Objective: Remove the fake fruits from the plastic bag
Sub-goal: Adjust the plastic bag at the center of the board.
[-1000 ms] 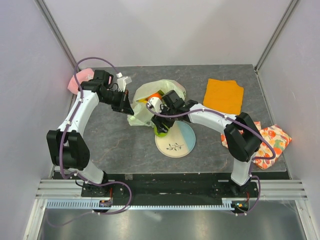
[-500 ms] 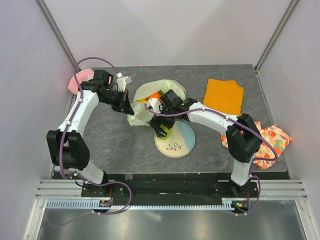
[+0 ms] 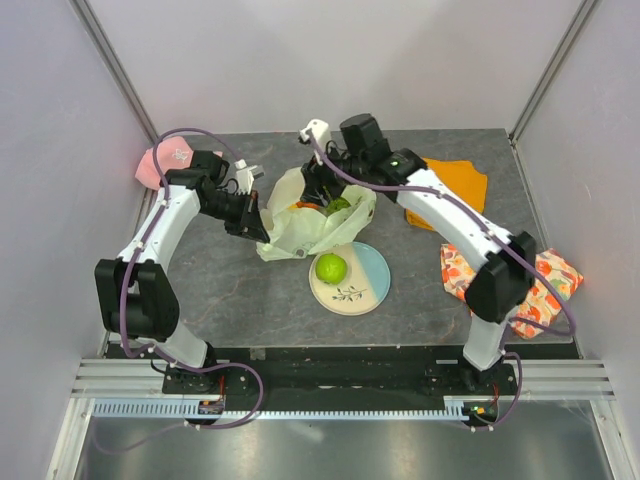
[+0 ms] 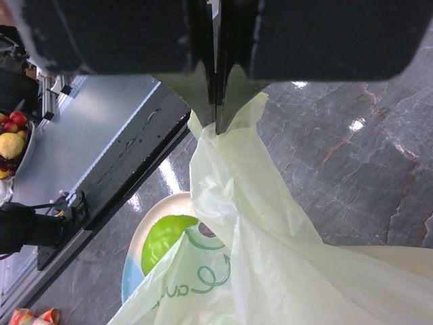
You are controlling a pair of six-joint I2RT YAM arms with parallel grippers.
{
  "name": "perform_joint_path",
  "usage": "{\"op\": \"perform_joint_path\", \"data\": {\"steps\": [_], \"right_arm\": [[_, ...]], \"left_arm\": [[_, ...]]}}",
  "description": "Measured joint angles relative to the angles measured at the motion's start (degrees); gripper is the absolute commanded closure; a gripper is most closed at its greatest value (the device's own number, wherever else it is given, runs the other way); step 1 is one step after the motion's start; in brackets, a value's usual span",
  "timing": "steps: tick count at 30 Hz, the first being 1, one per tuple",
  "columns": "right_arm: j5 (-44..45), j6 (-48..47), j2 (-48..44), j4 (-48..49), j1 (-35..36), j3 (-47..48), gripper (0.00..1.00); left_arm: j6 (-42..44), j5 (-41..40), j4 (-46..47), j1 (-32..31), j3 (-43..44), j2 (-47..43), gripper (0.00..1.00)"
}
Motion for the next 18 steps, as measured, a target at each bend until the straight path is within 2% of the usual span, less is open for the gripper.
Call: {"op": "perform_joint_path", "data": {"steps": [5,6,7,8,11,18], "right_arm": [[1.36,0.87,12.07,0.09,0.26,1.18,0.4],[2.64,1.44,14.62,0.0,0.31,2.01,0.37],[4.02,1.92,16.83,-0.11,0.31,2.86,0.28],[5.44,2.69,18.8,-0.2,0.28,3.76,0.25],[11.58,5.18,22.91,0.0,0.2,6.62,0.19],[17.29,11.19,27.04,1.92,-1.36,13.49,0.12]], "left_arm": [[0.02,1.46,0.0,0.0,0.04,0.02,0.98],[0.02,1.9,0.0,0.0,0.04,0.02,0.98],[0.04,2.32,0.0,0.0,0.04,0.02,0.98],[0.07,2.64,0.0,0.0,0.04,0.02,0.98],[0.09,3.3,0.0,0.0,-0.13,0.0,0.98],[0.11,3.72,0.0,0.0,-1.55,-0.04,0.98]]}}
